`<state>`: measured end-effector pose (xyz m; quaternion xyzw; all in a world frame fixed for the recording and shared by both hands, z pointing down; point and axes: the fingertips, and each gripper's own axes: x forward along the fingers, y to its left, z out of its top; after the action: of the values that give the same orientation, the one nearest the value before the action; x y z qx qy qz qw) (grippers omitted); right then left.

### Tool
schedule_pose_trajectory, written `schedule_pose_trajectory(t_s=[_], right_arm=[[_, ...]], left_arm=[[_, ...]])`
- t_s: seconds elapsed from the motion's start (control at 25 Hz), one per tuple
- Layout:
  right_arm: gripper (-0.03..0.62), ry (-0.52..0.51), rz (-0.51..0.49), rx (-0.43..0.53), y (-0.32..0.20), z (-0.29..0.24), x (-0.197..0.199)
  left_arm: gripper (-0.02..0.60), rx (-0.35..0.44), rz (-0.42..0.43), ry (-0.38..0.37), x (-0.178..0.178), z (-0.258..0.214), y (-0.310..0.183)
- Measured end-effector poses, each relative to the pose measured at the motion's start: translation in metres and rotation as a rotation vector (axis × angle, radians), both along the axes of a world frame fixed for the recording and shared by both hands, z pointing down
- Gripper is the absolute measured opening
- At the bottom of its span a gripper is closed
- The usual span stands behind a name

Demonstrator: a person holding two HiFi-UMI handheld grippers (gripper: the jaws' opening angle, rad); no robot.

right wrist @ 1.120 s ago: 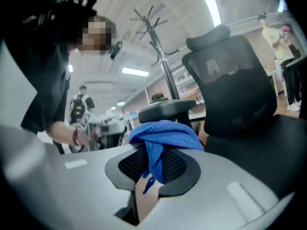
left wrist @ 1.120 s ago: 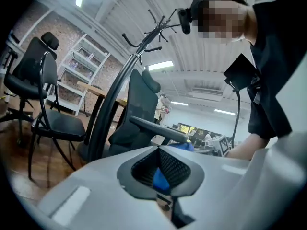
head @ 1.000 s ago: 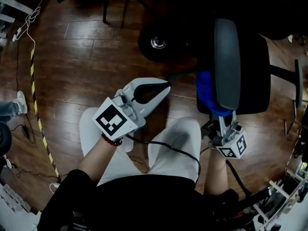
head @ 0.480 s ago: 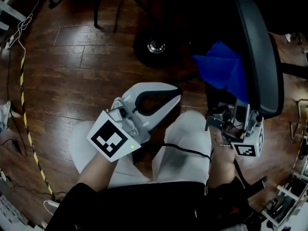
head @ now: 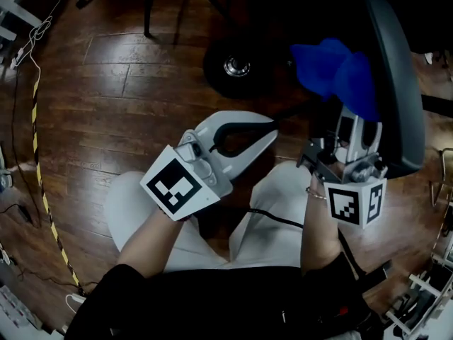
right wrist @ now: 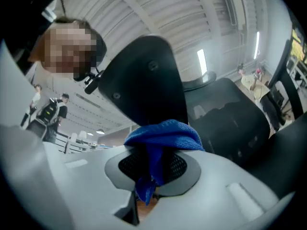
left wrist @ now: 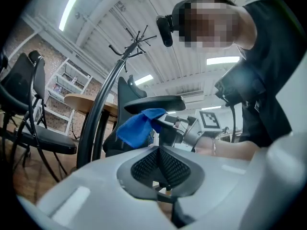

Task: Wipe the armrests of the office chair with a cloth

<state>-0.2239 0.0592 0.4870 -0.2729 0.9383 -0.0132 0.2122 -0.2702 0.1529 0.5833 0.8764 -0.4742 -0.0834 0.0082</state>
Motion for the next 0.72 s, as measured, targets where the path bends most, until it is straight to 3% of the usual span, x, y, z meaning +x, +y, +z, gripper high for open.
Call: schedule_pose_trajectory(t_s=[0.12,0.24,0.56,0.72], right_arm=[[0.058,0.039,0.144,0.077,-0.001,-0.004,-0.01],[0.058,0.061,0.237,0.079,-0.005,0.004,-0.02],[0.057,0.159,0.292,-0.11,-0.025,0.065,-0.029],[0.058,0.208,0.328,-0.33,-0.042,0.125,-0.037]], left_arm=[[0.006,0.013,-0.036,0.048,-0.02,-0.005,-0.002],[0.006,0.034,-0.077,0.067,-0.039,-0.01,-0.002],[0.006,0.015,-0.079,-0.054,-0.038,0.012,-0.01],[0.006,-0.017,-0.084,-0.071,-0.047,0.03,-0.018]])
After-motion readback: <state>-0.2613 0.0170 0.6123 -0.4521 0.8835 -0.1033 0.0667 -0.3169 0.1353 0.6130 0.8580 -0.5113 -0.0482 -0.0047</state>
